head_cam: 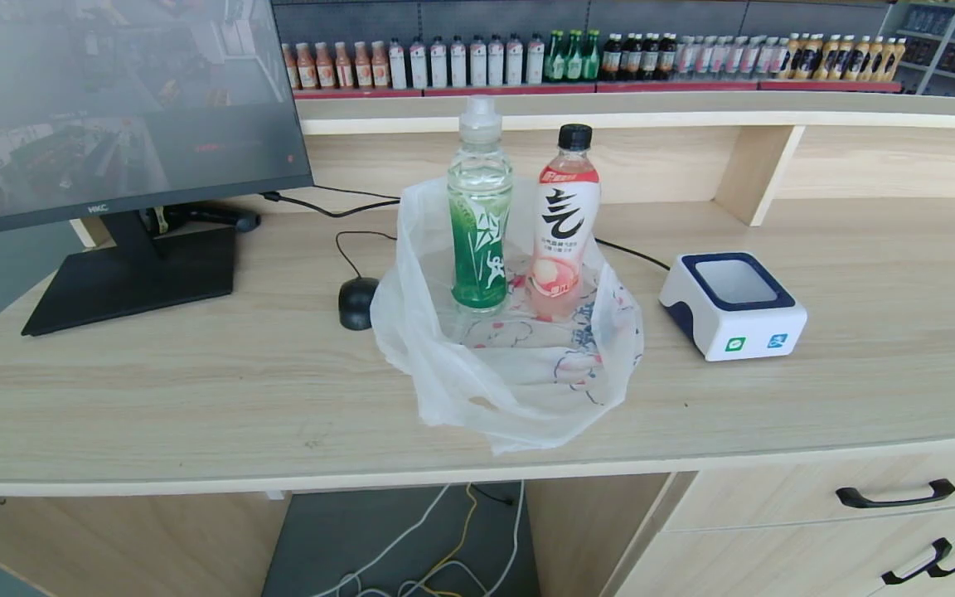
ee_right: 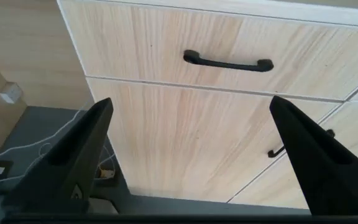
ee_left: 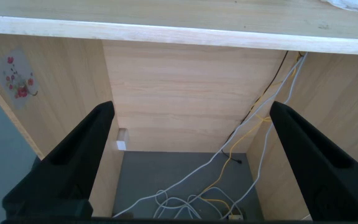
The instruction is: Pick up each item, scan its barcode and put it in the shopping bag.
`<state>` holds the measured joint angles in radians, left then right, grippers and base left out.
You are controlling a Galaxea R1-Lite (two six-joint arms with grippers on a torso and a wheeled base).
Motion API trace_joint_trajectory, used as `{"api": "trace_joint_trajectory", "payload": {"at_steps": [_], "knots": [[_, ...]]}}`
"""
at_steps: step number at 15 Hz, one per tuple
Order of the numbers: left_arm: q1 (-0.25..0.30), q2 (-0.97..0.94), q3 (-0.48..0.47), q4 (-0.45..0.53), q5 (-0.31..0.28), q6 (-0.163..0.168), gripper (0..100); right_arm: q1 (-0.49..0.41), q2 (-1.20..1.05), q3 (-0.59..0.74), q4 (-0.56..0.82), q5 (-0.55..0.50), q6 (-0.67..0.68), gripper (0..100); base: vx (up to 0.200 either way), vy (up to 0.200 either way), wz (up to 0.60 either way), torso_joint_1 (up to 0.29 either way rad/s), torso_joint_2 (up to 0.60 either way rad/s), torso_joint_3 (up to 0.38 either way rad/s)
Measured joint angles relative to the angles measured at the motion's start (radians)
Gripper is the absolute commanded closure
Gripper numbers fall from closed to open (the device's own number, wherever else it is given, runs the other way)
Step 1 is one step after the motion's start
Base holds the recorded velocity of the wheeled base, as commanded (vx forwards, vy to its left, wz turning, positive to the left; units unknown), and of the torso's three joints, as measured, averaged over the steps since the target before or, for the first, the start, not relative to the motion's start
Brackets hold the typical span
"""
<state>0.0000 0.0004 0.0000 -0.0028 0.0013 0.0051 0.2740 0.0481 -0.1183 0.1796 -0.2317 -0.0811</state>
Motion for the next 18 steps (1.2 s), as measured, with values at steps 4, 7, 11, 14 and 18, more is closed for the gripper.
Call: {"api": "trace_joint_trajectory", "payload": {"at_steps": [4, 7, 11, 14, 18], "knots": [[0.000, 0.000, 0.000, 0.000, 0.000, -0.001, 0, -0.254, 0.077, 0.000, 0.003, 0.006, 0.027, 0, 0.000, 0.000, 0.00, 0.000, 0.00, 0.000], [0.000, 0.000, 0.000, 0.000, 0.000, -0.001, 0, -0.301, 0.044, 0.004, 0.001, 0.062, 0.026, 0, 0.000, 0.000, 0.00, 0.000, 0.00, 0.000], [0.000, 0.000, 0.000, 0.000, 0.000, 0.000, 0, -0.272, -0.033, 0.077, -0.211, 0.250, -0.030, 0, 0.000, 0.000, 0.00, 0.000, 0.00, 0.000], [0.000, 0.000, 0.000, 0.000, 0.000, -0.001, 0, -0.270, -0.048, 0.113, -0.189, 0.278, 0.009, 0, 0.000, 0.000, 0.00, 0.000, 0.00, 0.000], [0.000, 0.000, 0.000, 0.000, 0.000, -0.001, 0, -0.270, -0.049, 0.118, -0.183, 0.249, 0.065, 0, 0.000, 0.000, 0.00, 0.000, 0.00, 0.000]]}}
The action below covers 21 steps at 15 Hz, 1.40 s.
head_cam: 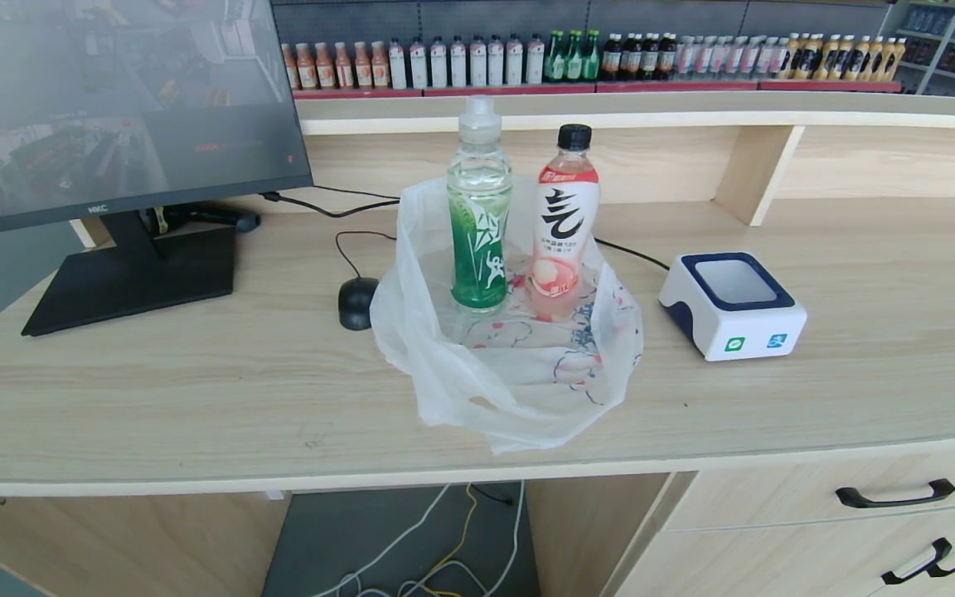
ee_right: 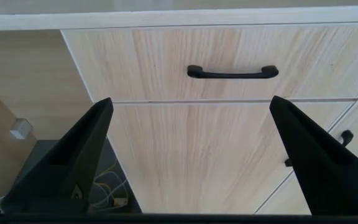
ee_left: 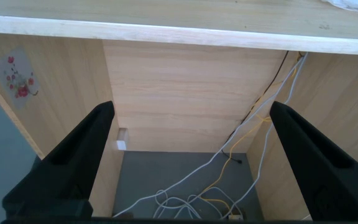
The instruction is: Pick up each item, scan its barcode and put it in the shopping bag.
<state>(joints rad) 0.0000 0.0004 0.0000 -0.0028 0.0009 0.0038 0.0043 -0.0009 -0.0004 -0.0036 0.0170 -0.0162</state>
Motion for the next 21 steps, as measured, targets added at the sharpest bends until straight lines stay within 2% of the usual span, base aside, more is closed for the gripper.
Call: {"api": "trace_joint_trajectory", "payload": {"at_steps": [2, 5, 10, 21], "knots": [[0.000, 0.000, 0.000, 0.000, 0.000, 0.000, 0, 0.001, 0.000, 0.000, 0.000, 0.000, 0.000, 0, 0.000, 0.000, 0.00, 0.000, 0.00, 0.000], [0.000, 0.000, 0.000, 0.000, 0.000, -0.002, 0, 0.002, 0.000, 0.000, 0.001, -0.001, 0.000, 0, -0.200, 0.000, 0.00, 0.007, 0.00, 0.007], [0.001, 0.000, 0.000, 0.000, 0.000, -0.003, 0, 0.001, 0.000, 0.000, 0.000, 0.000, 0.000, 0, 0.000, 0.000, 0.00, 0.000, 0.00, 0.000], [0.001, 0.000, 0.000, 0.000, 0.000, -0.003, 0, 0.001, 0.000, 0.000, 0.002, 0.000, -0.038, 0, 0.000, -0.200, 0.00, 0.006, 0.00, 0.001]]}}
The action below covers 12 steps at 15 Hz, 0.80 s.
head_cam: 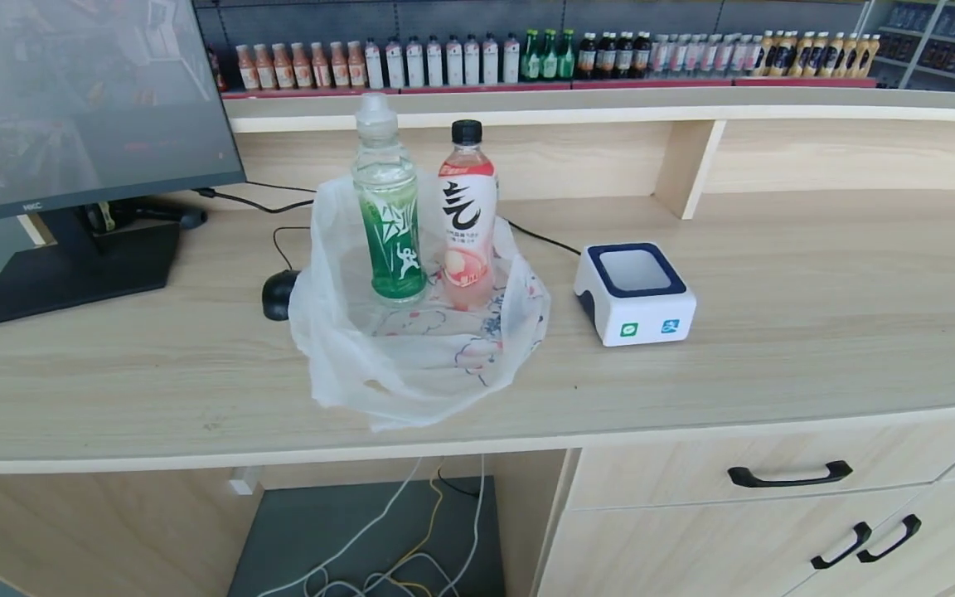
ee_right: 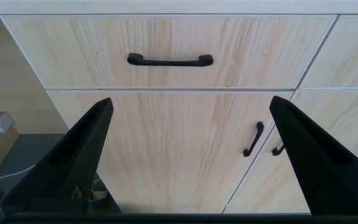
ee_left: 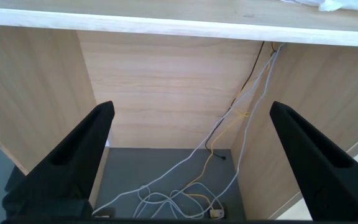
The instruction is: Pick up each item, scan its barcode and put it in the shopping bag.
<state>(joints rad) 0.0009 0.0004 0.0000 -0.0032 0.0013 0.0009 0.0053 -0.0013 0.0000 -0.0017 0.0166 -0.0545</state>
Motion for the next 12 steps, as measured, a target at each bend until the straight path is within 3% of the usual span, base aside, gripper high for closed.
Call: {"api": "trace_joint_trajectory", "payload": {"at_steps": [11, 12], "knots": [[0.000, 0.000, 0.000, 0.000, 0.000, -0.001, 0, 0.000, 0.000, 0.000, -0.003, 0.001, -0.036, 0, 0.000, -0.200, 0.00, 0.002, 0.00, 0.002], [0.000, 0.000, 0.000, 0.000, 0.000, -0.001, 0, 0.001, 0.000, 0.000, -0.003, 0.001, -0.037, 0, 0.000, 0.000, 0.00, 0.000, 0.00, 0.000]]}}
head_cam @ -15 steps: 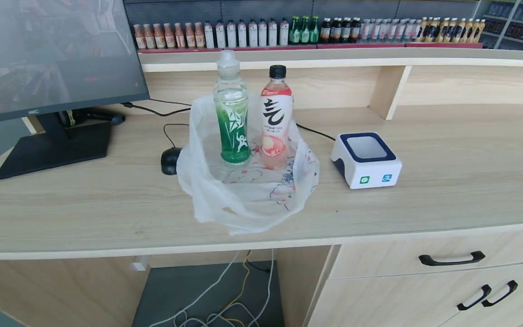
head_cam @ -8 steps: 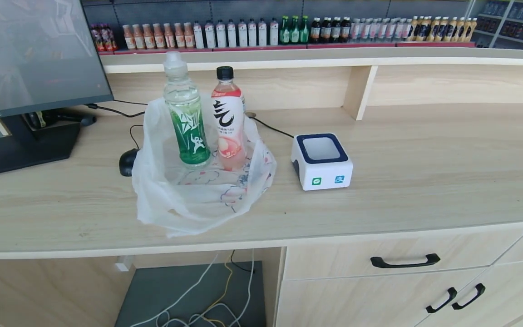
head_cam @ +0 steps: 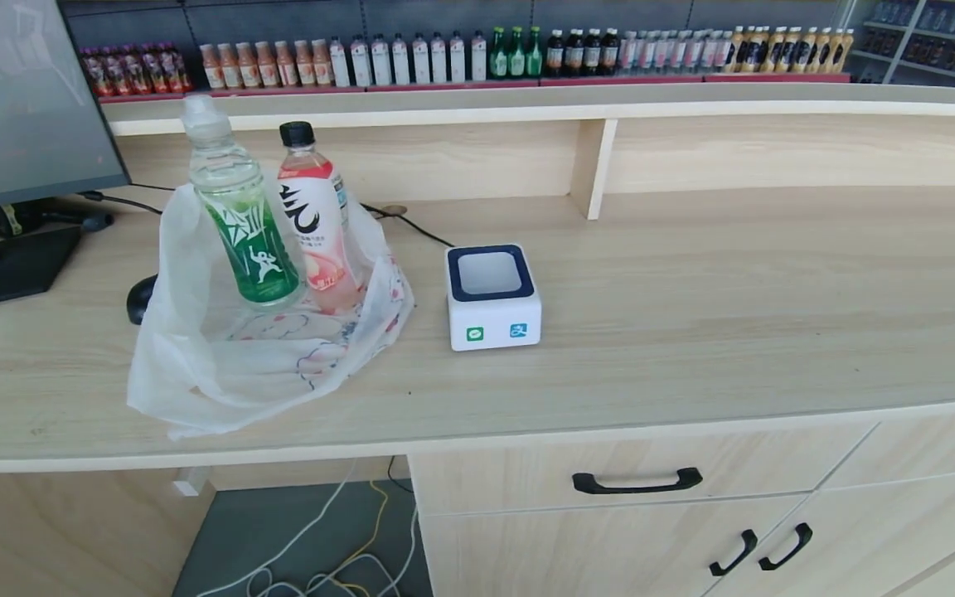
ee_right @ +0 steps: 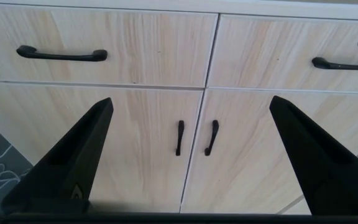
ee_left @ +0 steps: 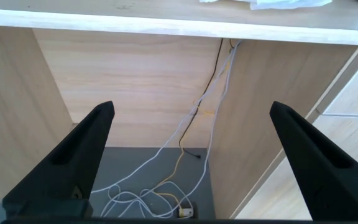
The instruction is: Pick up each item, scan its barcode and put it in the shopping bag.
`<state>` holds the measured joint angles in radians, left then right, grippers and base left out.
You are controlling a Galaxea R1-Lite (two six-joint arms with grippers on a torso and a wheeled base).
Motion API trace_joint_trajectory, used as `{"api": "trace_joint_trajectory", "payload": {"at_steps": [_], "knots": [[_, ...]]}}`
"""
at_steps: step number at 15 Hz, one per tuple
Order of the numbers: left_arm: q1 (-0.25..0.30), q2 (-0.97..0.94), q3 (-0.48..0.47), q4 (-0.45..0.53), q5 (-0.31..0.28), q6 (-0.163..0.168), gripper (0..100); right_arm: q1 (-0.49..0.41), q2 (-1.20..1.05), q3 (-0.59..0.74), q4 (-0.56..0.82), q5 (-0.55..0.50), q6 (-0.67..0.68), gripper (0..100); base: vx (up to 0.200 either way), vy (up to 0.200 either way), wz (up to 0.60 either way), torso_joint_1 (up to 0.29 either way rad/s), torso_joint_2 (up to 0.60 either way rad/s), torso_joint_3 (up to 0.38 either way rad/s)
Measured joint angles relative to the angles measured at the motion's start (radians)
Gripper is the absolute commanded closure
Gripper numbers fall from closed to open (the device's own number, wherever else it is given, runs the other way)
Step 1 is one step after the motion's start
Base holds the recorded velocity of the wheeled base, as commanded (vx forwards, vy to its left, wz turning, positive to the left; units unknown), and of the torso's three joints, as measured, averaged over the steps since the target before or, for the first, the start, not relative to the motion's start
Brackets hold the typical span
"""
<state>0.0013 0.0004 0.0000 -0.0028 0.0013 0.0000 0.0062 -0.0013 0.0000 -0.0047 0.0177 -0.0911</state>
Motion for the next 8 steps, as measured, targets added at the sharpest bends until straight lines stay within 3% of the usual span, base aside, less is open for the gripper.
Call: {"api": "trace_joint_trajectory", "payload": {"at_steps": [8], "knots": [[0.000, 0.000, 0.000, 0.000, 0.000, 0.001, 0, 0.000, 0.000, 0.000, 0.001, -0.001, 0.015, 0, 0.000, 0.000, 0.00, 0.000, 0.00, 0.000]]}}
